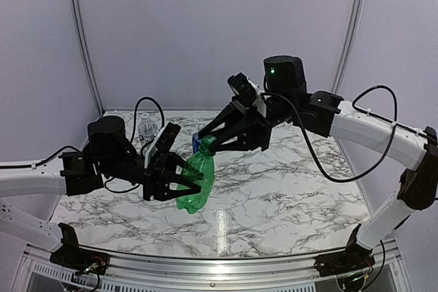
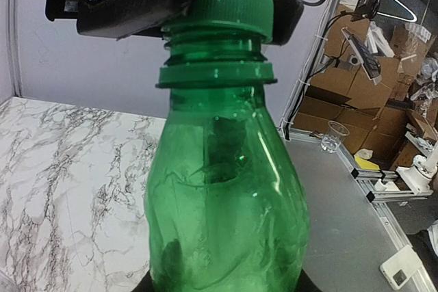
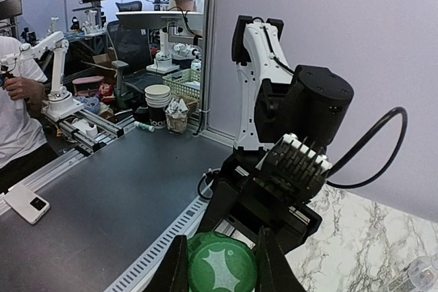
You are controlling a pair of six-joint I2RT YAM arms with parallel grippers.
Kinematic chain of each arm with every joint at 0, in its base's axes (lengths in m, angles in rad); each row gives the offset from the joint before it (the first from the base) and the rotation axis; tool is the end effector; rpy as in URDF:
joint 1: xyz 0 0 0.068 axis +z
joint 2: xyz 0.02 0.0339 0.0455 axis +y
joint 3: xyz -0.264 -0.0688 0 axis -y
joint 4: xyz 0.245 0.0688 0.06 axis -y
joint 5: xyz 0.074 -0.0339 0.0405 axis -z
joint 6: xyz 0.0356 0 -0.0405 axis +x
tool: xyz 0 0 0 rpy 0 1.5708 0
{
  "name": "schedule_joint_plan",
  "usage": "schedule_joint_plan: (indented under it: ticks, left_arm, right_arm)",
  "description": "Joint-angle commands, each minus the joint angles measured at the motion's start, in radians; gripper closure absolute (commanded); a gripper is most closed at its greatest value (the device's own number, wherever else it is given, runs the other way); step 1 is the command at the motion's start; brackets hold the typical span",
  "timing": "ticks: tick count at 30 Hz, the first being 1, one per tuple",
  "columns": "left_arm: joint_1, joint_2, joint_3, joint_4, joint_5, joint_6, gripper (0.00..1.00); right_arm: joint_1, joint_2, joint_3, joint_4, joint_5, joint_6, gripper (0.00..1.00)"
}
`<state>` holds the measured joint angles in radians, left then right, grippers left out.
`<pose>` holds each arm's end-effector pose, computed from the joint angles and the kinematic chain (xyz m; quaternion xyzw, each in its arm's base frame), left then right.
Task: Unscrew the bottle caps
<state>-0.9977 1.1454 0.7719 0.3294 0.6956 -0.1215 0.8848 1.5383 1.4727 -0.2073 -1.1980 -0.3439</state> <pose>0.1231 -0.2327 0.3160 0.5015 0.5152 -0.5537 0.4201 0.1920 0.2869 0.3977 -0.6577 0.3413 0.5662 0.3610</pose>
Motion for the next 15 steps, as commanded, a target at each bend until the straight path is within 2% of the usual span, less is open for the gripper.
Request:
schedule_joint_plan:
  ticks: [1,7,15]
  left_arm:
    - [-0.009,-0.054,0.039,0.065,0.105,0.007,0.93]
    - [-0.002,-0.015,0.029,0.065,0.112,0.024,0.93]
    - [-0.002,0.052,0.058,0.065,0.227,0.0,0.92]
  right_arm:
    - [-0.04,0.009,0.004,-0.022,-0.057,-0.008,0.99]
    - [-0.056,-0.061,-0.118,0.26,-0.144,0.189,1.0]
    - [-0.056,-0.06,-0.125,0.299,-0.214,0.225,1.0]
